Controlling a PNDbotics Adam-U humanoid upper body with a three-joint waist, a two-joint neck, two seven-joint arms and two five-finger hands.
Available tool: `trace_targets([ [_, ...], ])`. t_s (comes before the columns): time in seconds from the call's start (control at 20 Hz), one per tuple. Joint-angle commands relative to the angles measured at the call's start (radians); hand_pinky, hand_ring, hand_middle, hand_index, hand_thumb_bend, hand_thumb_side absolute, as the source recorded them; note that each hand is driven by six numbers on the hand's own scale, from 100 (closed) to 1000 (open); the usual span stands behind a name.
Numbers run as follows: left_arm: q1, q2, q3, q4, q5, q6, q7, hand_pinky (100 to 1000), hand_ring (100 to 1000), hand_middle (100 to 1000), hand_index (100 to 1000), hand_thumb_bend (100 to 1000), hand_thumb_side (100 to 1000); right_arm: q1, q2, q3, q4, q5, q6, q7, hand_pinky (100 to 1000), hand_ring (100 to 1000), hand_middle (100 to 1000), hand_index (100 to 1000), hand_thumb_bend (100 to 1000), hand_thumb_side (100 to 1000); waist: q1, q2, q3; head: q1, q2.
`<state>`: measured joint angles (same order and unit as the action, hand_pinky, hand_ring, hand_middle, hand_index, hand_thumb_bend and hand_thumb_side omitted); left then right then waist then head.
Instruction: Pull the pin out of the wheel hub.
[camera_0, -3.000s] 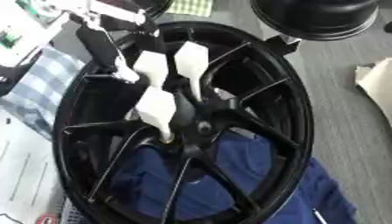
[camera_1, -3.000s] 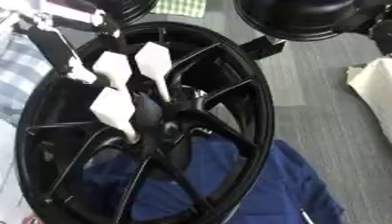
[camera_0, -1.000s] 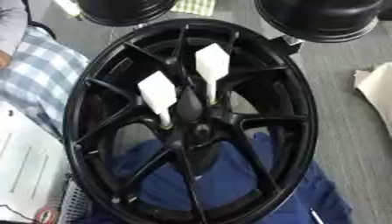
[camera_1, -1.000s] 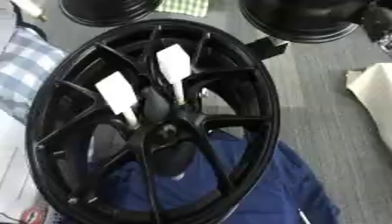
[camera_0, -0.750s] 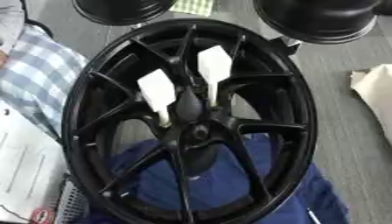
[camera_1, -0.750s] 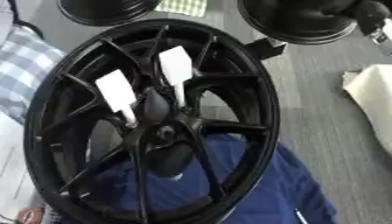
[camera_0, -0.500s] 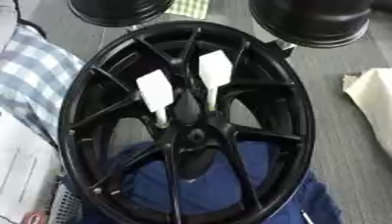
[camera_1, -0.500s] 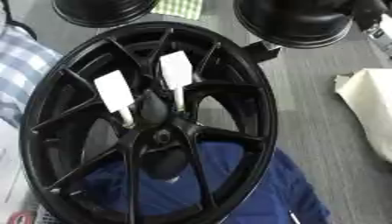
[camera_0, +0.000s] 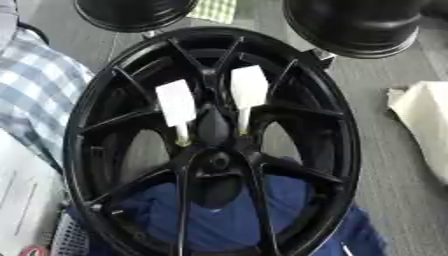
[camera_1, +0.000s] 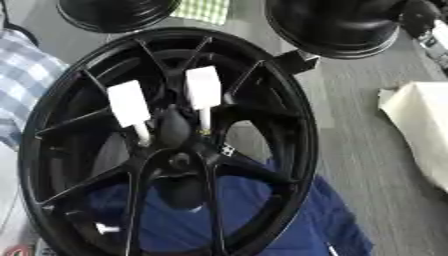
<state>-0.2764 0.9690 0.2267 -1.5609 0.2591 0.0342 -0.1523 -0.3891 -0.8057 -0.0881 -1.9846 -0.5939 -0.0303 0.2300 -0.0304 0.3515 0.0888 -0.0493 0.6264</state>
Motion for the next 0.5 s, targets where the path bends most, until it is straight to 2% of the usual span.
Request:
trace_targets([
  [0.05, 0.004, -0.025, -0.002, -0.181, 0.155, -0.044, 0.133, 829, 746, 681, 746, 206, 564, -0.022, -0.027, -0.016, -0.015, -0.014, -0.008, -0.003, 942, 780, 639, 790, 130, 269, 0.003, -0.013, 0.0, -0.001, -0.014],
  [0.15, 0.021, -0.087, -0.025, -0.313, 0.184, -0.038, 0.222, 826, 744, 679, 747, 231, 556, -0.034, -0.023, -0.011, -0.015, -0.02, -0.007, -0.001, 942, 779, 639, 790, 130, 269, 0.002, -0.01, -0.005, 0.001, -0.018],
  [0.25, 0.036, -0.157, -0.047, -0.407, 0.149, -0.016, 0.302, 826, 743, 678, 749, 237, 551, -0.044, -0.021, -0.006, -0.015, -0.022, -0.006, 0.005, 942, 779, 639, 790, 130, 270, 0.0, -0.006, -0.011, 0.005, -0.021],
  [0.5, 0.04, -0.196, -0.078, -0.438, 0.093, -0.011, 0.36, 829, 742, 672, 740, 242, 566, -0.049, -0.019, -0.004, -0.015, -0.023, -0.006, 0.01, 953, 781, 639, 790, 139, 268, -0.002, -0.004, -0.016, 0.012, -0.02],
])
